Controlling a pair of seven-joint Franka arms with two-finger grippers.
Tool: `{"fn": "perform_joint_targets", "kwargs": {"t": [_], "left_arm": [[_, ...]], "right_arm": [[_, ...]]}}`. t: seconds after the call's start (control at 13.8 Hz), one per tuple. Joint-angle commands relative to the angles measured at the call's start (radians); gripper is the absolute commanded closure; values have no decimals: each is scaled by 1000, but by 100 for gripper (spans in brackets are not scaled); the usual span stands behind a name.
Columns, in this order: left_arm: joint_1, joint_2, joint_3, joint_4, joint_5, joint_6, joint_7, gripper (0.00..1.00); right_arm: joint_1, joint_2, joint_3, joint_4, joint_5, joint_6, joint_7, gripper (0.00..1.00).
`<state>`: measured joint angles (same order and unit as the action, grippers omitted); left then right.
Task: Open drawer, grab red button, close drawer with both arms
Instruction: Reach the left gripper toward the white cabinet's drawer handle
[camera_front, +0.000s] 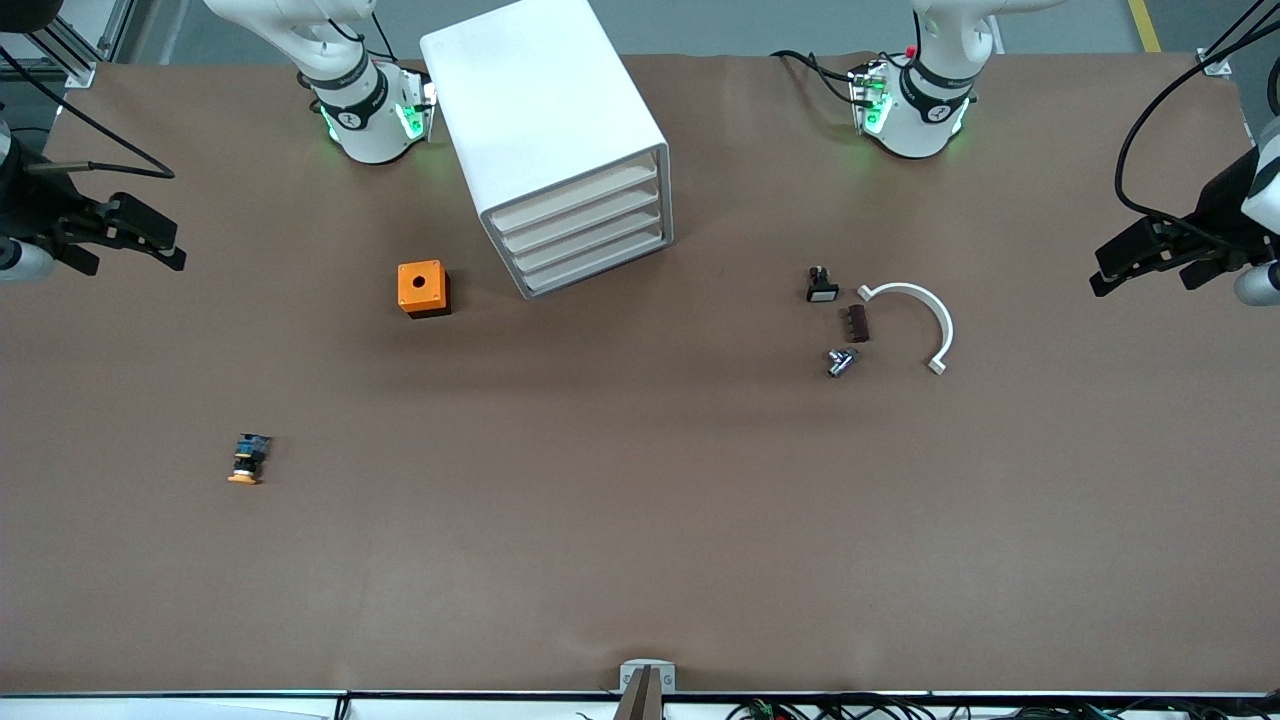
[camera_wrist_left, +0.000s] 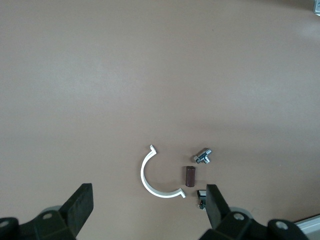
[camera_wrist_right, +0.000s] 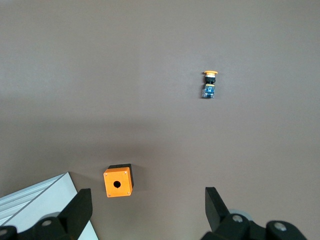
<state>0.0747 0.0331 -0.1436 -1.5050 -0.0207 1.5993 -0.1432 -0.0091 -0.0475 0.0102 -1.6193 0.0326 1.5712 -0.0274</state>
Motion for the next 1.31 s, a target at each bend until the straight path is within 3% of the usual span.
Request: {"fn": "perform_joint_targets", "kwargs": {"t": [0.0,0.29,0.65,1.02,1.23], "left_arm": [[11,2,-8,8,11,-13,21,1],[19,1,-10,12,-7,-13,20,1],[28,-2,-10,5,-292,-18,-16,1],[-41,73,-22,11,-490,-16,-226,1],[-105,143,-22,22,-632,-6,-456,1]], "right_arm": [[-11,-26,5,-25,7,4,-5,0],[-12,-26,5,-25,7,4,-5,0],[-11,-25,5,-24,6,3,-5,0],[-12,-25,4,-24,6,0,-5,0],[-11,-25,4,-21,6,-5,-5,0]]}}
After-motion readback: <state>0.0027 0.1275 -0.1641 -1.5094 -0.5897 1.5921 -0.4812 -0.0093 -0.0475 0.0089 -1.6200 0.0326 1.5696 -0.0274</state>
